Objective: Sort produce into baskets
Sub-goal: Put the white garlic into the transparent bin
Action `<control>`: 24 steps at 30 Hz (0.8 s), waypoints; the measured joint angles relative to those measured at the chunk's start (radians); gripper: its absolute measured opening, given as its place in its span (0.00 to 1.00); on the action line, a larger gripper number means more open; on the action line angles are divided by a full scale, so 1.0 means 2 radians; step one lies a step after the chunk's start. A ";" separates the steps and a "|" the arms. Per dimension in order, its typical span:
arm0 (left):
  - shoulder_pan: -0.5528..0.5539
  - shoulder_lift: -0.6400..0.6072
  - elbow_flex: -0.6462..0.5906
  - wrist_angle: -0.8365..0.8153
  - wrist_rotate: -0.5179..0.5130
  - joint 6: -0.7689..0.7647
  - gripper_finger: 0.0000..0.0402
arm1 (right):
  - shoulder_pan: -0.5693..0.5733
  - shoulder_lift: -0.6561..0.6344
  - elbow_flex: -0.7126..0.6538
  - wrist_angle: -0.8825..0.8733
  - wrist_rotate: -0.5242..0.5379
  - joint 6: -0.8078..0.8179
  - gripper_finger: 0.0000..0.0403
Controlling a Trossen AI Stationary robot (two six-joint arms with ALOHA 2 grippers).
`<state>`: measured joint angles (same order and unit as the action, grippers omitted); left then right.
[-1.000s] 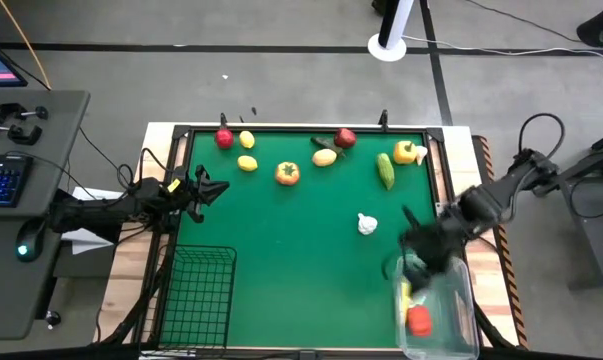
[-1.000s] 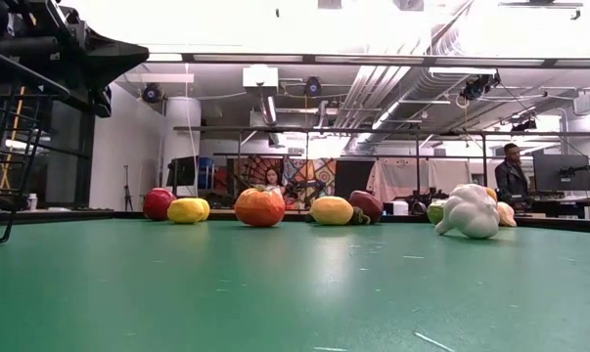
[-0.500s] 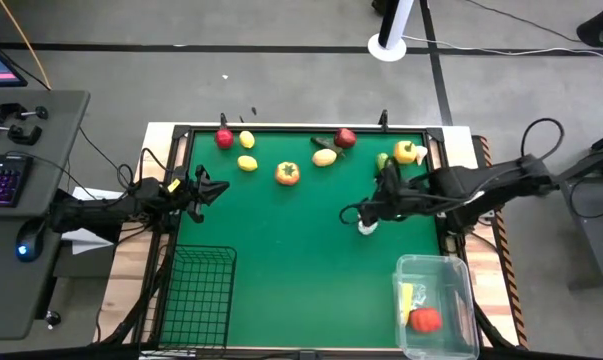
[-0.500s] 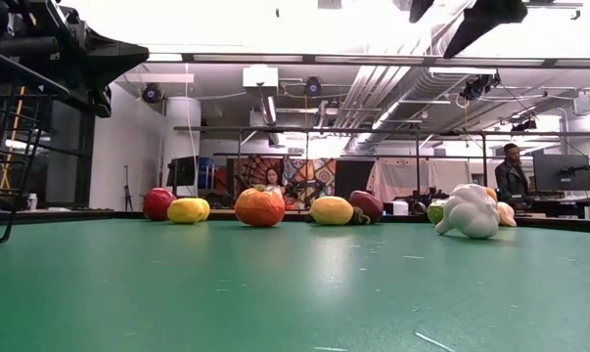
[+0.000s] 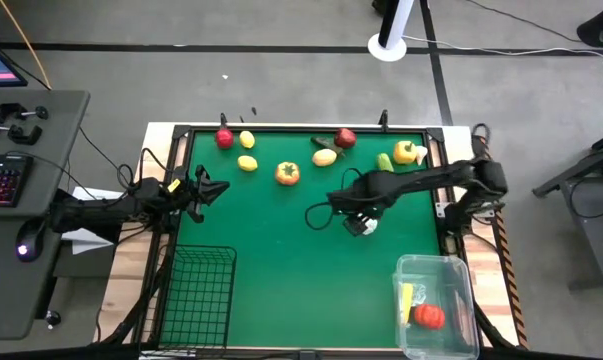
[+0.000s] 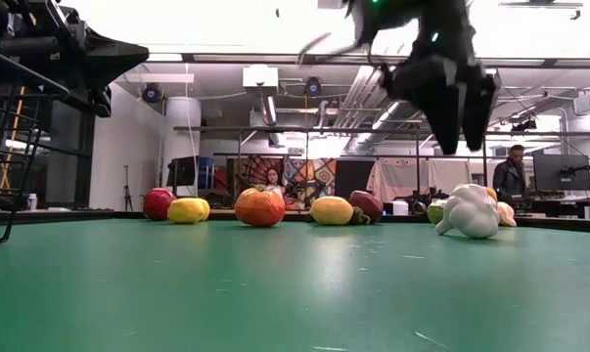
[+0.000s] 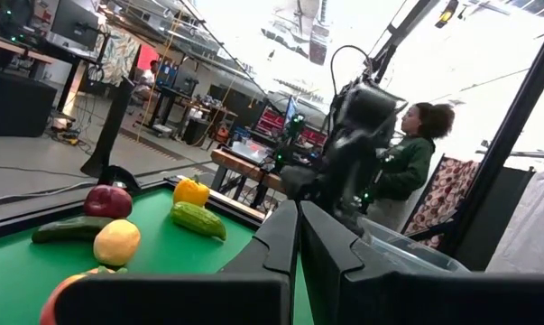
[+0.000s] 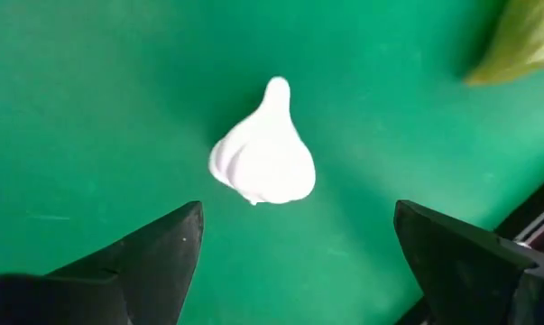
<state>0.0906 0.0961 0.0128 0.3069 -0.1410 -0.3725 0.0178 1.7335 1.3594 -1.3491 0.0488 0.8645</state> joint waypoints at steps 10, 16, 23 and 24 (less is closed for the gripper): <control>0.000 0.000 0.000 0.000 0.000 0.000 0.01 | -0.022 0.074 0.000 0.028 -0.035 -0.052 0.88; 0.000 0.000 0.000 0.000 0.000 0.000 0.01 | -0.022 0.088 -0.055 0.048 -0.057 -0.050 0.87; 0.000 0.000 0.000 0.000 0.000 0.000 0.01 | -0.016 0.084 -0.087 0.068 -0.043 -0.040 0.72; 0.000 0.000 0.000 0.000 0.000 0.000 0.01 | -0.015 0.083 -0.083 0.071 -0.034 -0.039 0.68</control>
<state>0.0907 0.0962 0.0128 0.3069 -0.1410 -0.3724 -0.0124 1.8999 1.1937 -1.2075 -0.0187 0.7856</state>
